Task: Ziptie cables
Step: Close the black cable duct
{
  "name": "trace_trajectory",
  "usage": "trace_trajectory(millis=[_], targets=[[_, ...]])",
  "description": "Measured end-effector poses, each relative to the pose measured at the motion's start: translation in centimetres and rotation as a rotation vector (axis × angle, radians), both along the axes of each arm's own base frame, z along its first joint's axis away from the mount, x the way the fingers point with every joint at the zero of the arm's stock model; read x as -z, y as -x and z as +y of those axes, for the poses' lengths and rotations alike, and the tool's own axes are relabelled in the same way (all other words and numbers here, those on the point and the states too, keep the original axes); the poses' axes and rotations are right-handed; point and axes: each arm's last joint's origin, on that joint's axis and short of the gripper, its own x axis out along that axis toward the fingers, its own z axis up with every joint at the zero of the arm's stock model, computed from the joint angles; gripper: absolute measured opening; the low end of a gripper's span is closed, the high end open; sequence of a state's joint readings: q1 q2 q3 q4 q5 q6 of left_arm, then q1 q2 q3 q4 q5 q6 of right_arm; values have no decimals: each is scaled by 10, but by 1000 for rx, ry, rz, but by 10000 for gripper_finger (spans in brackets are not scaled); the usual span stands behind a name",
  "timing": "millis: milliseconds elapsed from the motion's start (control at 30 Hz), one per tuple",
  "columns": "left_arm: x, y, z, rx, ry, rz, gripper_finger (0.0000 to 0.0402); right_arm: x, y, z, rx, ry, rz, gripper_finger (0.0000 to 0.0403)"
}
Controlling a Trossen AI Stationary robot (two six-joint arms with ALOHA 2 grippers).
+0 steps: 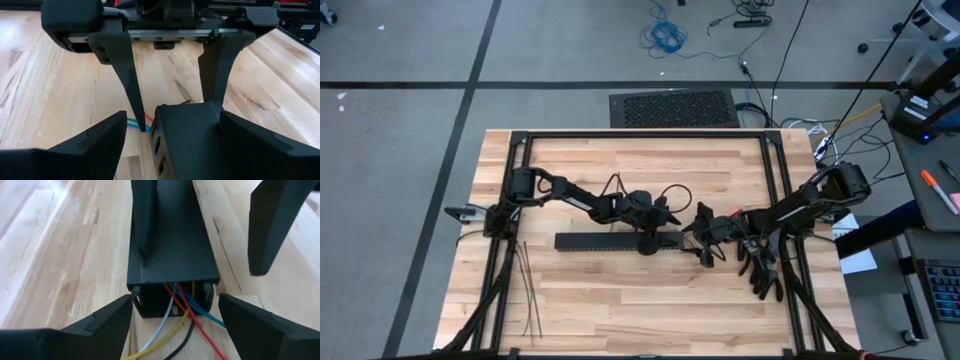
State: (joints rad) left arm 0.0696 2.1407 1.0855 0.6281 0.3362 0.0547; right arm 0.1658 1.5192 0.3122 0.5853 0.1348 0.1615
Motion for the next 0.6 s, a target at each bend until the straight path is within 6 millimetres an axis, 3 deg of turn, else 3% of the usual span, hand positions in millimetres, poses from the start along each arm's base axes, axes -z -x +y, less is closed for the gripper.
trace_trajectory(millis=[267, 600], targets=[[0, 0, 0, 1, -2, 0, 313, 13, -2, 0, 17, -14, 38, 282], [0, 0, 0, 2, -2, 1, 313, 20, -8, 1, 22, -20, 5, 228]])
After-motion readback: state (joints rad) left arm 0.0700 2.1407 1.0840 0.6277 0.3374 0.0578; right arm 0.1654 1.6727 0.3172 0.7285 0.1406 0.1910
